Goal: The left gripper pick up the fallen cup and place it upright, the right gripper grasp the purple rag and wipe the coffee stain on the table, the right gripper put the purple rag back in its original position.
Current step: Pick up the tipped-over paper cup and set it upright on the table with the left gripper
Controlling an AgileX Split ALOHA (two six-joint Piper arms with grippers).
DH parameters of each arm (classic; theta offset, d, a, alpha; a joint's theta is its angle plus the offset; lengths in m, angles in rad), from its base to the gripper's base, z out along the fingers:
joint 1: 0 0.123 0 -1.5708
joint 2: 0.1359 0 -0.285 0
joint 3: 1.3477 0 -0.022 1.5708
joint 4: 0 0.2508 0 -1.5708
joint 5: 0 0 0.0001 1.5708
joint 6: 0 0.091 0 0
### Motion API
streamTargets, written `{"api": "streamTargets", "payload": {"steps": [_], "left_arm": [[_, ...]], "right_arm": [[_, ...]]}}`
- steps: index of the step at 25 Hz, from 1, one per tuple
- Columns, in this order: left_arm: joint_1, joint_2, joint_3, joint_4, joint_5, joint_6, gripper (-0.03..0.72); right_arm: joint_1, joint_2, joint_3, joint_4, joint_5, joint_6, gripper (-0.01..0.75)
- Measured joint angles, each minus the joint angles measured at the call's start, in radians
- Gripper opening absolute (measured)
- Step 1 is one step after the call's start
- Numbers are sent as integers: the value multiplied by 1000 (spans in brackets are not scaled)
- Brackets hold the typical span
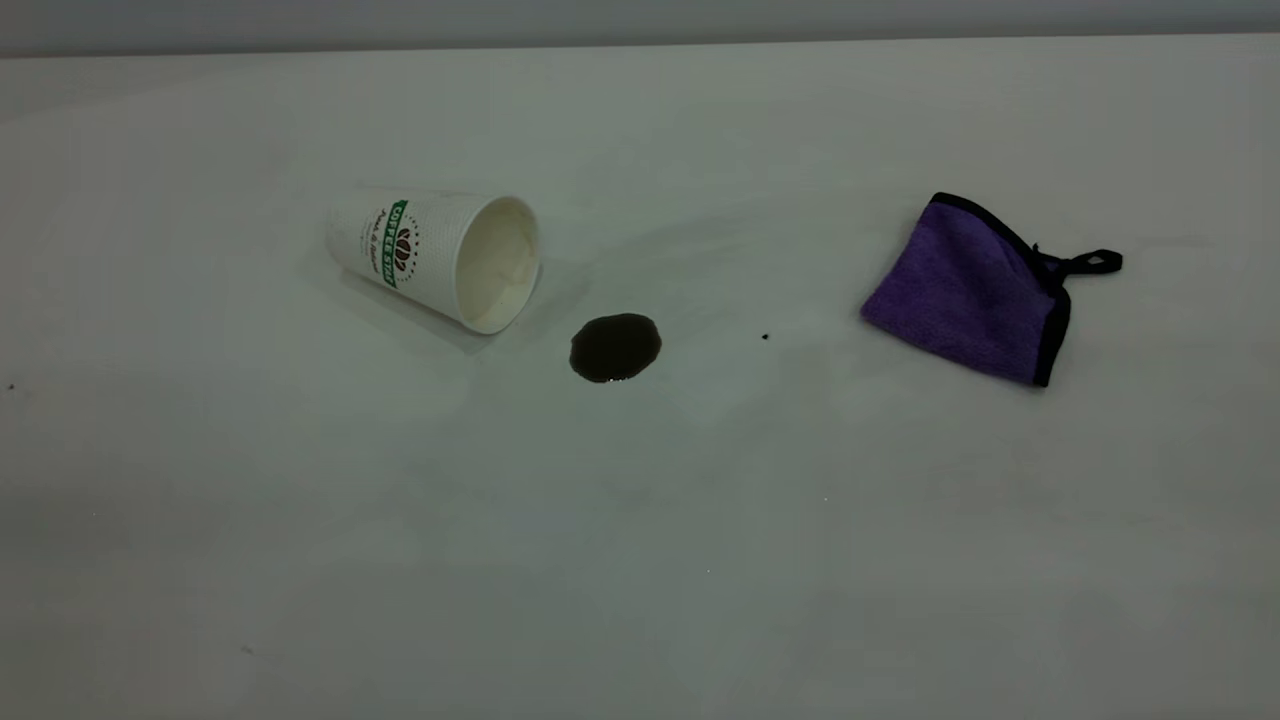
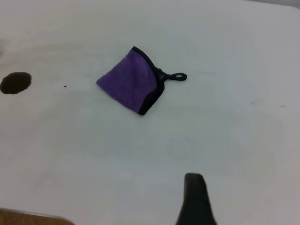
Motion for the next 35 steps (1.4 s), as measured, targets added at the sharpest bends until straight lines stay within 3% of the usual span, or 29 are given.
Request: {"api": "streamTargets", "payload": {"steps": [35], "left_arm": [[0,1,-5,0,0,-2,239]], "right_arm": [[0,0,0,0,0,0,589]]}}
